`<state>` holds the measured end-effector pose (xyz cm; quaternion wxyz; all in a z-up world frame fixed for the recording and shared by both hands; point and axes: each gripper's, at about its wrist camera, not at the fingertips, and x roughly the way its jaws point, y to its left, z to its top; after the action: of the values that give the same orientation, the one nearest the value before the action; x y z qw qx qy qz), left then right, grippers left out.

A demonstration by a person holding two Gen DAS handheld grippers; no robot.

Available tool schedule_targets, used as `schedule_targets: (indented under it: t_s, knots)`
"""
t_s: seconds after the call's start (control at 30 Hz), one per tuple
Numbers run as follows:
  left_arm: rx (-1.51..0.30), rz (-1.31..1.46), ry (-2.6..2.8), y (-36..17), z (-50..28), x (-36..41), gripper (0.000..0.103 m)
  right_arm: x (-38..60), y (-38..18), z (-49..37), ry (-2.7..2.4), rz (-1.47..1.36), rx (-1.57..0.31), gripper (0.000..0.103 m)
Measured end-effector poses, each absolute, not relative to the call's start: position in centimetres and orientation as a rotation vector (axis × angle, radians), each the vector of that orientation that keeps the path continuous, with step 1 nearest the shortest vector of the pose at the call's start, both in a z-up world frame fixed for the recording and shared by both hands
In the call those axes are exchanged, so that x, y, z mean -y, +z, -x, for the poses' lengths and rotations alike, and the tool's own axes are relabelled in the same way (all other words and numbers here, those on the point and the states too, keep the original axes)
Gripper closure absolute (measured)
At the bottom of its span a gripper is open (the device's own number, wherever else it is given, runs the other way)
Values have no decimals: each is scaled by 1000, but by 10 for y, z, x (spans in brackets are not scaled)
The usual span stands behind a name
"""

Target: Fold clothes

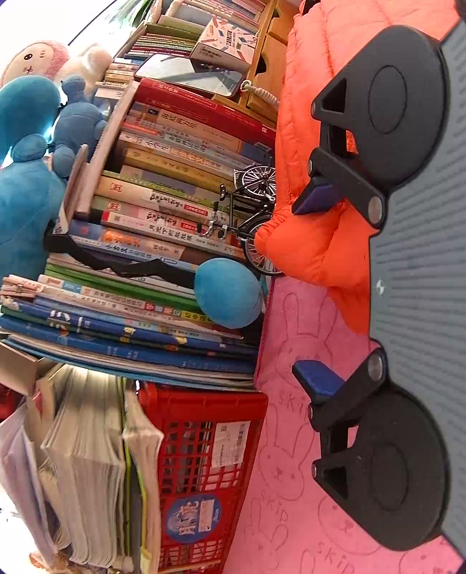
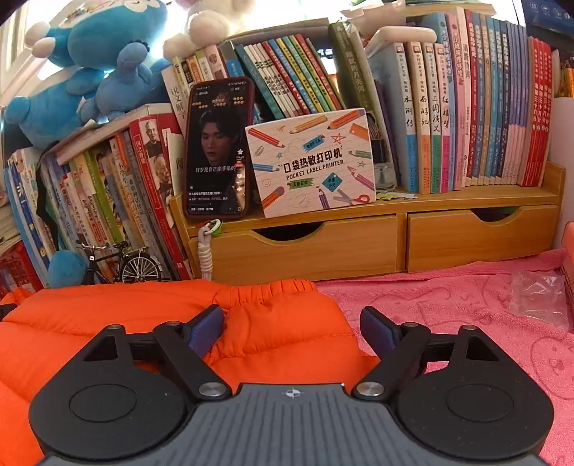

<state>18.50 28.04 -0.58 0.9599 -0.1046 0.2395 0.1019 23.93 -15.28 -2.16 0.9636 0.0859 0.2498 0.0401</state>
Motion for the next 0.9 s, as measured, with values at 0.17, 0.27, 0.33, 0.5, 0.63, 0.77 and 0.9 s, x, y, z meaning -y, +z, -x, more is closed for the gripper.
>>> schedule_targets:
  t_s: [0.17, 0.27, 0.33, 0.5, 0.63, 0.77, 0.9]
  knots:
    - [-318, 12, 308, 20, -144, -244, 2, 134, 3, -184, 22, -26, -341, 0]
    - [-237, -50, 263, 33, -121, -212, 0, 107, 7, -137, 84, 37, -268, 0]
    - [-224, -79, 147, 42, -107, -188, 0, 87, 5, -108, 138, 53, -244, 0]
    - [-267, -231, -44, 41, -102, -121, 5, 31, -9, -62, 262, 101, -222, 19]
    - [-327, -364, -105, 25, -115, -75, 41, -2, -20, -61, 299, 136, -265, 44]
    - [-447, -406, -114, 3, -150, -56, 58, -11, -33, -72, 280, 98, -307, 47]
    - [-532, -382, -92, -6, -184, -55, 59, -5, -49, -84, 281, -13, -394, 46]
